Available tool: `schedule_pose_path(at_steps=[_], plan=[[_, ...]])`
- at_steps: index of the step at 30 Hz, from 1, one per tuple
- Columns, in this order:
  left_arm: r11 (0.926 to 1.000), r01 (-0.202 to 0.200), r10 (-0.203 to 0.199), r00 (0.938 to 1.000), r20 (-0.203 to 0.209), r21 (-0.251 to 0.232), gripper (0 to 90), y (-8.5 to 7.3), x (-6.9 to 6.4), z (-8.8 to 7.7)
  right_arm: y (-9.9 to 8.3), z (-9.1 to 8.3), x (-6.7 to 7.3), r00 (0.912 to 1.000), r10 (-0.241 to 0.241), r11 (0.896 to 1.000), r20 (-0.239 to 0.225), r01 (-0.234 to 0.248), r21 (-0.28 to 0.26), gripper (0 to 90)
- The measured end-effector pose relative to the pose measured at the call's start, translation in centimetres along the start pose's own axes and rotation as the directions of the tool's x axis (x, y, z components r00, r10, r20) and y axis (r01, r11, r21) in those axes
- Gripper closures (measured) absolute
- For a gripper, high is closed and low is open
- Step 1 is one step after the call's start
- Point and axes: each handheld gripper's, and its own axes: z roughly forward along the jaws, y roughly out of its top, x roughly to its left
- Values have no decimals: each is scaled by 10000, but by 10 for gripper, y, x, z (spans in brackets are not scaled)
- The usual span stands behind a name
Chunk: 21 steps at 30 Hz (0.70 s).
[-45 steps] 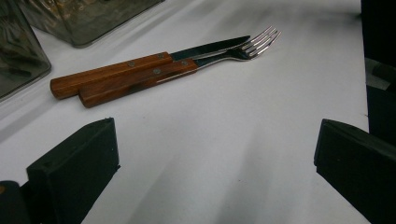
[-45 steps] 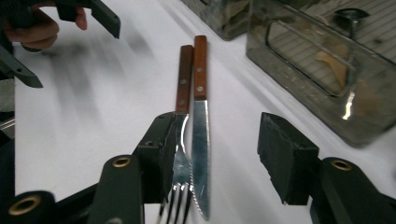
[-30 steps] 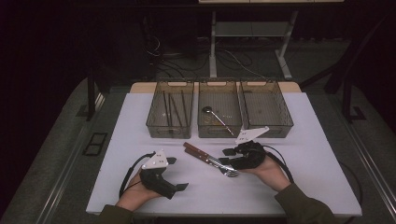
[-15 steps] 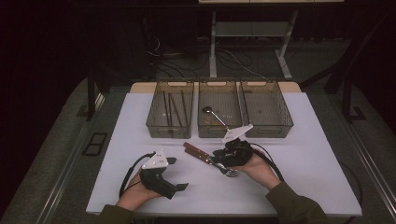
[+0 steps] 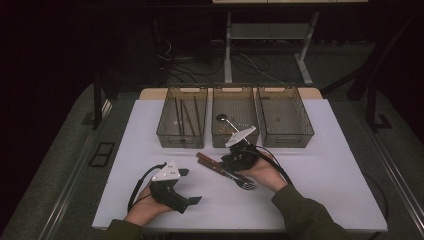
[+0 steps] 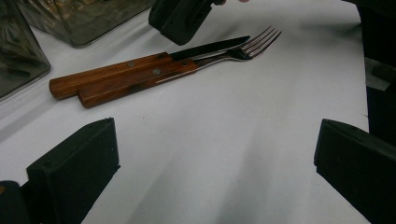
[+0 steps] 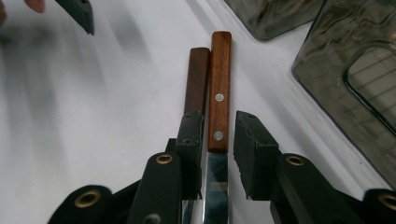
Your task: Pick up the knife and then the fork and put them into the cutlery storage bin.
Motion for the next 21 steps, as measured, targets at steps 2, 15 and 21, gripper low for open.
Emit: schedule_pose_path(at_steps=[2,15,21], plan=[[10000,-20,20,10000,7,-6,0,0,0,0,2,4,-1,10000,-17,9999,72,16,121,715],[10000,8,-8,10000,17,-34,0,0,-1,0,5,18,-5,9993,-351,9975,104,344,611,721],[10000,-34,34,10000,12,11,0,0,0,0,4,22,-5,9987,-471,9960,176,456,768,728]])
